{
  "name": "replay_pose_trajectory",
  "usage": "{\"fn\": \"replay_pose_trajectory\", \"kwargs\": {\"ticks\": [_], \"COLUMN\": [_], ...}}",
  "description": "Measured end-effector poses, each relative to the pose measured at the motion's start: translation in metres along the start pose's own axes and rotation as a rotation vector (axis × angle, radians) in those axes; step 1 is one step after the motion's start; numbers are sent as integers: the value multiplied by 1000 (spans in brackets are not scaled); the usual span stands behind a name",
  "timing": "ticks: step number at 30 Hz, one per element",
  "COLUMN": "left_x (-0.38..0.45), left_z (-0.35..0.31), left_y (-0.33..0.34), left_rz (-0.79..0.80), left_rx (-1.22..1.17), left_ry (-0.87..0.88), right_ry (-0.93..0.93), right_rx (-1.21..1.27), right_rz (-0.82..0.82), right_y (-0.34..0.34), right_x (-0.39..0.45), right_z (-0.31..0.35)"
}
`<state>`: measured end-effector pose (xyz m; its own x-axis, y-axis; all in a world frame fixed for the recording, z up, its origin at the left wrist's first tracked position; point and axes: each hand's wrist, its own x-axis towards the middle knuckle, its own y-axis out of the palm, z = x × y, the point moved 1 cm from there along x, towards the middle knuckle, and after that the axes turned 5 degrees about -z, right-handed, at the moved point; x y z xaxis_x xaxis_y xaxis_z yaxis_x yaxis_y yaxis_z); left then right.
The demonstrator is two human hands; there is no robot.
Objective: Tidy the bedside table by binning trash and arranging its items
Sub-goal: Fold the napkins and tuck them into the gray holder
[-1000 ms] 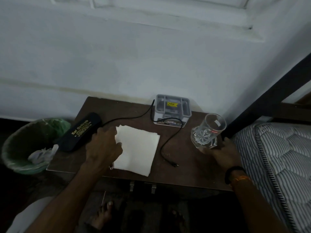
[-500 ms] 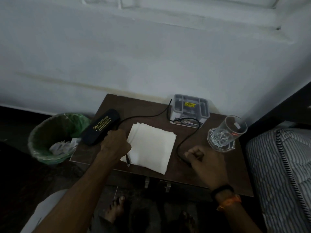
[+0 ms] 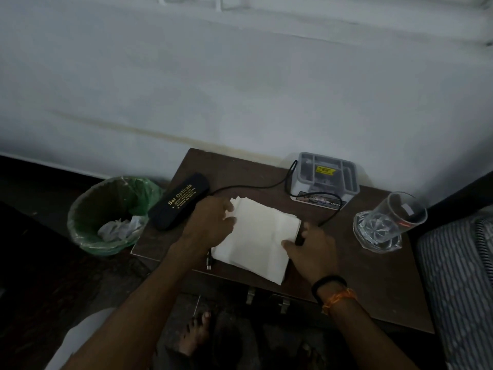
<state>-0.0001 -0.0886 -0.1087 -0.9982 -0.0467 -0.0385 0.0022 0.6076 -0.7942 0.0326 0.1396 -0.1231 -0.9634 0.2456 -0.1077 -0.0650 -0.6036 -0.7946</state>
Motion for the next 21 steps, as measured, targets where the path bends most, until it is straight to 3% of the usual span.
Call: {"fn": "replay_pose_trajectory", "kwargs": {"ticks": [2,10,15,21], "left_x": [-1,0,2,3], "left_z": [-2,2,2,-2], "left_y": [4,19,17,14], "left_rz": [85,142,166,176], "left_rx": [-117,-10,-41,-60], "left_ry": [-34,54,37,5], "right_ry": [41,233,118,82], "right_rx": [-18,315,221,271], "right_rz": [-3,29,-52,-5], "right_y": [2,7,3,8], "right_x": [1,8,3,-3], "right_z": [2,6,15,18]}}
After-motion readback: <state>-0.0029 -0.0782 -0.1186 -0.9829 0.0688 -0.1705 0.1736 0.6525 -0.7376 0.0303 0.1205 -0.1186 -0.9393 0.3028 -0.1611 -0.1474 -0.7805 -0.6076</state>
